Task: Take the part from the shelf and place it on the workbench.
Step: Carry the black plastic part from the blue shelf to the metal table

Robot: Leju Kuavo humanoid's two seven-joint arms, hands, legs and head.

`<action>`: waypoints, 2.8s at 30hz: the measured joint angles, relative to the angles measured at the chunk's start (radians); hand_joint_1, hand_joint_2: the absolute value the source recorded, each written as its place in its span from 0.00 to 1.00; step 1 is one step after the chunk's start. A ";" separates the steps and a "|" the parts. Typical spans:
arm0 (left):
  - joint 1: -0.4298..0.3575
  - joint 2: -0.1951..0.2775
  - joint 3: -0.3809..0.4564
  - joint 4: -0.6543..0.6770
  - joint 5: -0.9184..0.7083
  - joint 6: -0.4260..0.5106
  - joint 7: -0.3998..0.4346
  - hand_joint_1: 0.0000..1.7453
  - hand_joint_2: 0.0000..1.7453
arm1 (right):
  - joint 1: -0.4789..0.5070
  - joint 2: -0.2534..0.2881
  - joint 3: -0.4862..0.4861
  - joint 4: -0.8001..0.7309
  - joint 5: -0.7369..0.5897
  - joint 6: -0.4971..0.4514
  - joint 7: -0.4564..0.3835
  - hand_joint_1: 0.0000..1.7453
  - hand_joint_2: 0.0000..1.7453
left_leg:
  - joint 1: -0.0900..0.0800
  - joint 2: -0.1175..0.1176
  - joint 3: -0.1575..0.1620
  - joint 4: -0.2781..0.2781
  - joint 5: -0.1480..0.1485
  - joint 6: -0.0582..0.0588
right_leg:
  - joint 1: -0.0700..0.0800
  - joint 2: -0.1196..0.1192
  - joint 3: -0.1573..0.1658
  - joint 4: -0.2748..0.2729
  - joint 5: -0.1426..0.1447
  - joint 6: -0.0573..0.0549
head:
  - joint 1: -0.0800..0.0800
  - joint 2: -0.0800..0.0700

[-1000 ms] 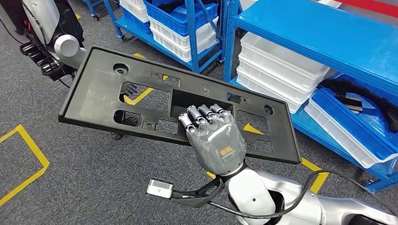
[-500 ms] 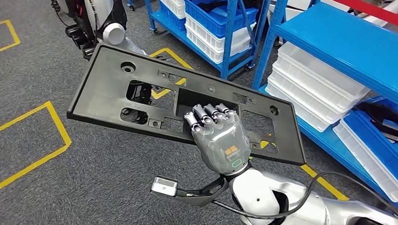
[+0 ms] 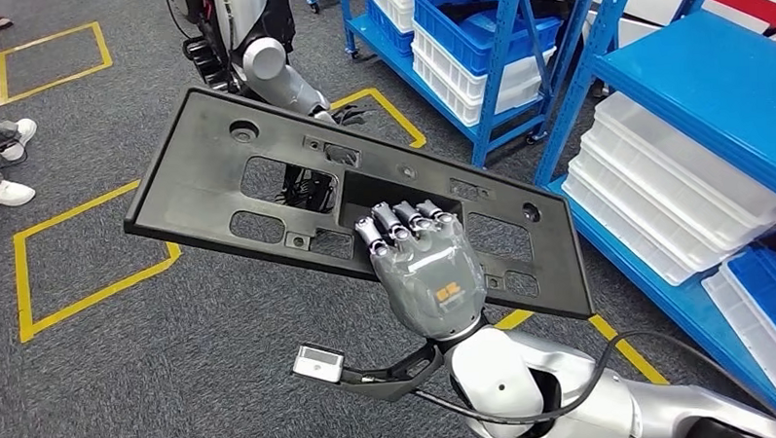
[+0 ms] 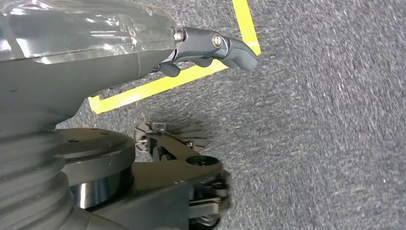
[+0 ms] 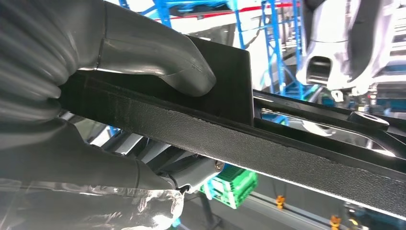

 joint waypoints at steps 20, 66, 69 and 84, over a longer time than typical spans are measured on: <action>0.003 0.000 0.002 0.000 0.022 0.006 -0.014 0.00 1.00 | 0.017 -0.014 -0.002 -0.018 0.000 -0.036 -0.012 1.00 1.00 | -0.008 -0.115 0.074 -0.149 0.032 0.026 | 0.002 0.097 -0.032 0.010 0.019 0.019 | 0.018 0.000; 0.028 0.003 0.024 0.000 0.045 0.021 -0.046 0.00 1.00 | 0.027 -0.015 -0.002 -0.018 0.000 -0.073 -0.026 1.00 1.00 | -0.017 0.035 0.056 -0.151 0.049 0.017 | 0.015 -0.052 0.018 -0.012 -0.006 0.015 | -0.004 0.000; 0.029 0.004 0.024 0.000 0.045 0.022 -0.047 0.00 1.00 | 0.026 -0.015 -0.002 -0.018 0.000 -0.073 -0.027 1.00 1.00 | -0.011 0.008 0.070 -0.173 0.056 0.037 | 0.008 -0.012 0.014 0.020 -0.036 0.027 | -0.002 0.000; 0.026 0.005 0.024 0.000 0.041 0.021 -0.048 0.00 1.00 | 0.027 -0.016 -0.002 -0.019 0.000 -0.073 -0.027 1.00 1.00 | -0.005 -0.099 0.056 -0.113 0.016 0.008 | 0.001 0.075 -0.037 0.013 0.028 0.013 | 0.006 0.000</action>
